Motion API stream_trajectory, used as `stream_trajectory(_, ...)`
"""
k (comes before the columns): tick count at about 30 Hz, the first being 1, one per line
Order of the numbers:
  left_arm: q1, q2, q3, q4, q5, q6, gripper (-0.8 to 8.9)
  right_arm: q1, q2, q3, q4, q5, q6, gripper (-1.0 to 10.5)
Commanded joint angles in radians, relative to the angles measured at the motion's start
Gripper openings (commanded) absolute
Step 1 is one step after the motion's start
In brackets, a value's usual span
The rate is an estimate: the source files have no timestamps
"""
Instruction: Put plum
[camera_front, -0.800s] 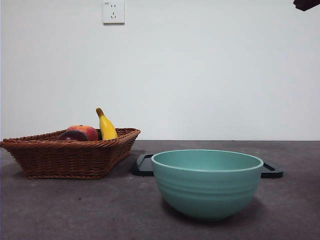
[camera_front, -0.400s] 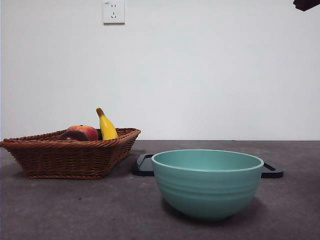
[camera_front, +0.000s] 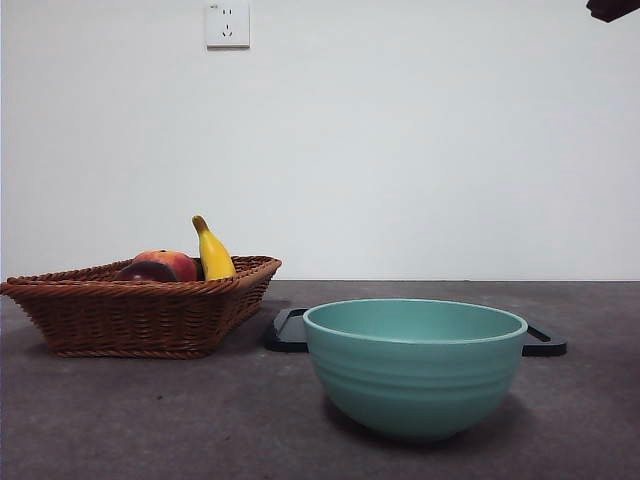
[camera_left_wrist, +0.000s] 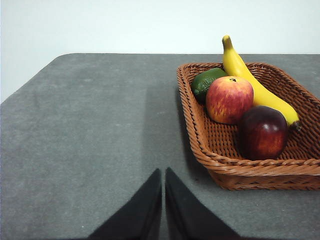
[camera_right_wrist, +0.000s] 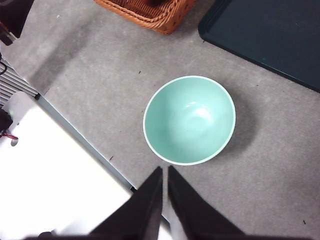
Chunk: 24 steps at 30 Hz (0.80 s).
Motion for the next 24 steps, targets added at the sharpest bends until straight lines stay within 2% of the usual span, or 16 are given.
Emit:
stream_trajectory(1, 0.003, -0.002, -0.021, -0.008, -0.002, -0.005, 0.09, 0.008, 0.005, 0.016, 0.01, 0.001, -0.008, 0.1)
stream_trajectory(11, 0.003, -0.002, -0.021, -0.008, -0.002, -0.005, 0.09, 0.008, 0.005, 0.016, 0.01, 0.001, -0.008, 0.1)
stream_trajectory(14, 0.003, -0.002, -0.021, -0.008, -0.002, -0.005, 0.09, 0.005, 0.001, 0.016, 0.023, 0.032, -0.06, 0.1)
stream_trajectory(15, 0.003, -0.002, -0.021, -0.008, -0.002, -0.005, 0.09, -0.005, -0.006, 0.014, 0.034, 0.069, -0.083, 0.1)
stream_trajectory(18, 0.003, -0.002, -0.021, -0.008, -0.002, -0.005, 0.09, -0.068, -0.028, -0.004, 0.135, 0.162, -0.133, 0.1)
stream_trajectory(24, 0.003, -0.002, -0.021, -0.008, -0.002, -0.005, 0.09, -0.325, -0.157, -0.146, 0.411, 0.156, -0.145, 0.1)
